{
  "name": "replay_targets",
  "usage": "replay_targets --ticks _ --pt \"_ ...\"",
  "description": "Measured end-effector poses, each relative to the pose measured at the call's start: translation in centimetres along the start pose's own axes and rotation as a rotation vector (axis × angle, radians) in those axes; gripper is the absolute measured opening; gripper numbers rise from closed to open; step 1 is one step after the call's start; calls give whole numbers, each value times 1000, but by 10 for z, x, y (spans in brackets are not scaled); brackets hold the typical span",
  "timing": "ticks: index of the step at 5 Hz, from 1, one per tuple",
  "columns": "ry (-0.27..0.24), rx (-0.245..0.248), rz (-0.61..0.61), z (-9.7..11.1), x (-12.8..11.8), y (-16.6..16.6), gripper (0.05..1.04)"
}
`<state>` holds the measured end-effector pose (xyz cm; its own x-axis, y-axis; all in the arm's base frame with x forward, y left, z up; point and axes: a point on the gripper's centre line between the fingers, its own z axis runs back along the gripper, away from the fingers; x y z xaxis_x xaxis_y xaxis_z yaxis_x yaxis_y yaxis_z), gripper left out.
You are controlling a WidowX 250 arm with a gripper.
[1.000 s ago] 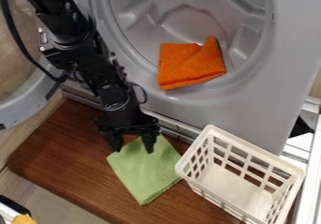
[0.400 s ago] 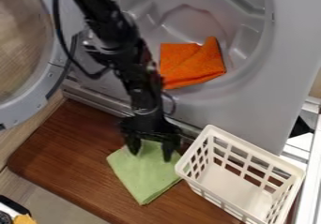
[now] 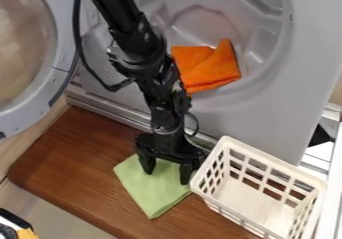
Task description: Move the green towel to the left
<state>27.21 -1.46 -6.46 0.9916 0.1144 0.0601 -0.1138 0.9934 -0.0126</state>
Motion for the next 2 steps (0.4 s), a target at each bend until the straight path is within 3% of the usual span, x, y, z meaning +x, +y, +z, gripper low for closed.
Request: replay_targets --ticks 2 --pt "18 48 1 -15 2 6 999"
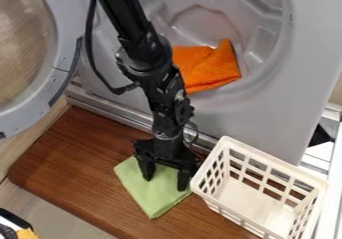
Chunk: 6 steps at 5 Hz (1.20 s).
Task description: Move the green towel to the left
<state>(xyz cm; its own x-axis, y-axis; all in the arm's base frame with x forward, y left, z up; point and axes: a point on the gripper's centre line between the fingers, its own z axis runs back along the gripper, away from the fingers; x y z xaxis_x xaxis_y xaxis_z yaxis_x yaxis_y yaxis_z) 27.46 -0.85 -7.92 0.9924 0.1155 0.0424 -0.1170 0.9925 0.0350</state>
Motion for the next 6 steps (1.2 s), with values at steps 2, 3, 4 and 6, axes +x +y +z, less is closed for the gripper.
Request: replay_targets --ticks 2,3,4,6 --pt "-9 18 42 -1 -3 25 999" --pt "-10 40 102 -2 -9 54 999" --pt "-4 40 160 -4 -10 80 999" --pt "-13 42 256 -8 -7 120 999"
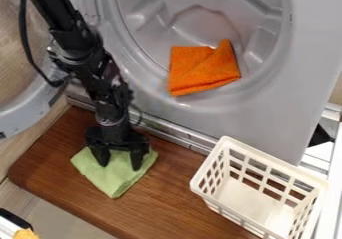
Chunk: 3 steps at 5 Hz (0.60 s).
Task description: Move the green towel to the left
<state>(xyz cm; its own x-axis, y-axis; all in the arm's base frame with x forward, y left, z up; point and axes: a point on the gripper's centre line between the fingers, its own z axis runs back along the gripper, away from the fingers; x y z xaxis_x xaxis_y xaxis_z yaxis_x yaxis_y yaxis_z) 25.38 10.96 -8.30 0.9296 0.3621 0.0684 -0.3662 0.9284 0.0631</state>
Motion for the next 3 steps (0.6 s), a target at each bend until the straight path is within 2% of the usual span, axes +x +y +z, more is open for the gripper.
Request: replay_targets --ticks 1,3 --pt "-1 -4 3 0 4 0 999" --pt "16 8 -84 9 -10 -22 999"
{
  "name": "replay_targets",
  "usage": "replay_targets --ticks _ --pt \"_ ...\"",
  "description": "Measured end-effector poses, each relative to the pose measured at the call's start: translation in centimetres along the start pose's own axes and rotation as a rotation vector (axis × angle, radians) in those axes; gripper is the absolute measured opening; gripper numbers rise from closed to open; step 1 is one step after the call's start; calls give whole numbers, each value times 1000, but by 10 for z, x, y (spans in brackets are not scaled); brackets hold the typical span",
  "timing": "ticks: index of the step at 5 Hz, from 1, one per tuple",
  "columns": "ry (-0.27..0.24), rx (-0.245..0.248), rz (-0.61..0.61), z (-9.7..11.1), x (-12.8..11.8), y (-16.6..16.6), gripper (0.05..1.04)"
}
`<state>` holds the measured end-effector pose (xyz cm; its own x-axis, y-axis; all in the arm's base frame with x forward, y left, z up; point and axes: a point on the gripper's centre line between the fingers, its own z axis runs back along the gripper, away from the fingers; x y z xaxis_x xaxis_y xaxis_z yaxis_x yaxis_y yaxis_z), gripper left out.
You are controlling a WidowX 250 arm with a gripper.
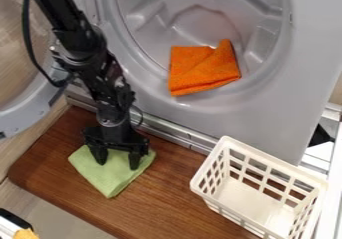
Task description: Move the green towel to the left
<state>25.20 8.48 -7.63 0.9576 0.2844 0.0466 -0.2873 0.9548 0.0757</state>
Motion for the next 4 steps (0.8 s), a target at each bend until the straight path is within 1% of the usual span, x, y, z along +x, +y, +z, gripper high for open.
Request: replay_targets --ticks 1,2,3,4 --pt "-32 -4 -24 14 -2 -10 997" --pt "-110 -15 -24 47 -2 -14 999" --pt "-167 -21 -32 75 -3 -16 999" --pt "-223 -32 -27 96 -8 -15 999"
